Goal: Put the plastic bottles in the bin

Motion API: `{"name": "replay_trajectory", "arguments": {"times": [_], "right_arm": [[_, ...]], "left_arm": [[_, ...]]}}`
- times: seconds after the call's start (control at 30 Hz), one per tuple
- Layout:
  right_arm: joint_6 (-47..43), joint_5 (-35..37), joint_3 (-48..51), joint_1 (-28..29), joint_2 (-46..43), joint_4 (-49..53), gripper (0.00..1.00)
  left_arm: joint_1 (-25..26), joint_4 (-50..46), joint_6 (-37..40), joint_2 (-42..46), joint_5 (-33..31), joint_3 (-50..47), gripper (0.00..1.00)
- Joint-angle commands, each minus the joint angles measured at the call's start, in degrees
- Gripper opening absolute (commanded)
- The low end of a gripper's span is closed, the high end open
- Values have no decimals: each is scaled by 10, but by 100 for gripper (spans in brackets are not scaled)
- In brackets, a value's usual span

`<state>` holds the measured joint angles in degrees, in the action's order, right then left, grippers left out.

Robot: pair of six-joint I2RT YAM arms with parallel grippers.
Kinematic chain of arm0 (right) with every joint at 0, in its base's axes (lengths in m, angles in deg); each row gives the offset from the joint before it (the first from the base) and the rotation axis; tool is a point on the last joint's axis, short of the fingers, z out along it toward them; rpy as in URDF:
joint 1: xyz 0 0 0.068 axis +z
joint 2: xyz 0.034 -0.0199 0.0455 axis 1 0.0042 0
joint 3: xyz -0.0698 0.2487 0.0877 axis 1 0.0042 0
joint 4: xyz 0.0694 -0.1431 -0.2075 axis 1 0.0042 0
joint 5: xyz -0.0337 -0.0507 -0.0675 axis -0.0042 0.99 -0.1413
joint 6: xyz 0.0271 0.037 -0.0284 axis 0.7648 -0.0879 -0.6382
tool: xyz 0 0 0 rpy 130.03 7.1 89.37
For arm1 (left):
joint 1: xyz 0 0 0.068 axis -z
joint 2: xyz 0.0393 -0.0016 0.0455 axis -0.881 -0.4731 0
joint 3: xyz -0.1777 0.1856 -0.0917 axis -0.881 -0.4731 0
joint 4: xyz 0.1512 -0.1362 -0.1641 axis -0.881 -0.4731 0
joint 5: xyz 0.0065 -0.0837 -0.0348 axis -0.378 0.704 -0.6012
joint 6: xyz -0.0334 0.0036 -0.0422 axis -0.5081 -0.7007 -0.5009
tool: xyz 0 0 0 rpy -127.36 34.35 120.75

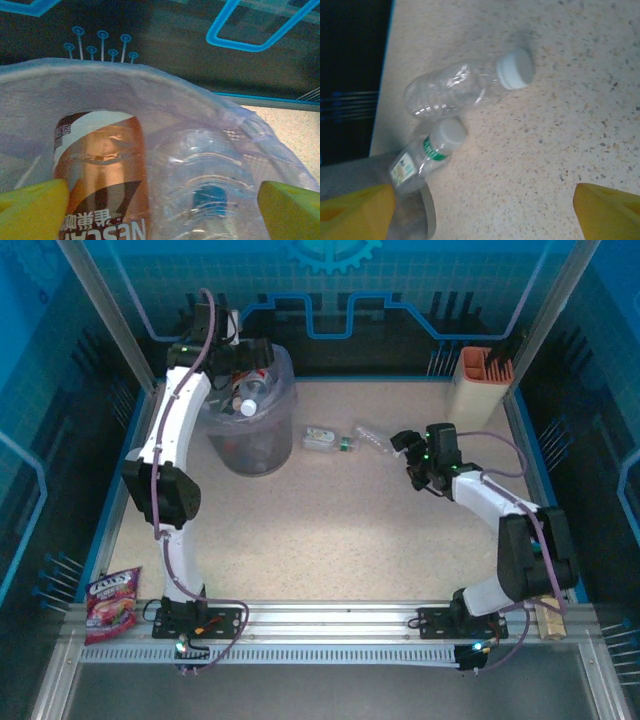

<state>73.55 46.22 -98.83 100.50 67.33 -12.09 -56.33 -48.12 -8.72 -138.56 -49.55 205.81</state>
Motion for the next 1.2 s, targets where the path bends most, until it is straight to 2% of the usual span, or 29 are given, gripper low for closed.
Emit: {"name": "replay_trajectory", "arguments": {"times": [0.0, 0.2, 0.43, 0.57, 0.8, 0.97, 1.17], "right_arm": [[88, 48, -34, 20, 44, -52, 93], [144, 114, -47, 58, 95, -114, 91], [213, 147, -62, 66, 165, -158, 91], [240, 167, -81, 69, 207, -158, 90], [254, 176, -118, 71, 268, -174, 92], [254, 192, -131, 62, 291, -171, 94], [253, 184, -136, 49, 307, -165, 93]], "left_arm": [[2, 8, 4, 37, 12, -2, 99], [2, -32, 29, 75, 15, 13, 99], [2, -65, 42, 134, -7, -7, 99], [24, -64, 32, 188, 8, -79, 98], [43, -30, 9, 226, 15, -194, 81], [50, -3, -9, 216, 22, -222, 68], [50, 8, -15, 191, 11, -228, 64]]}}
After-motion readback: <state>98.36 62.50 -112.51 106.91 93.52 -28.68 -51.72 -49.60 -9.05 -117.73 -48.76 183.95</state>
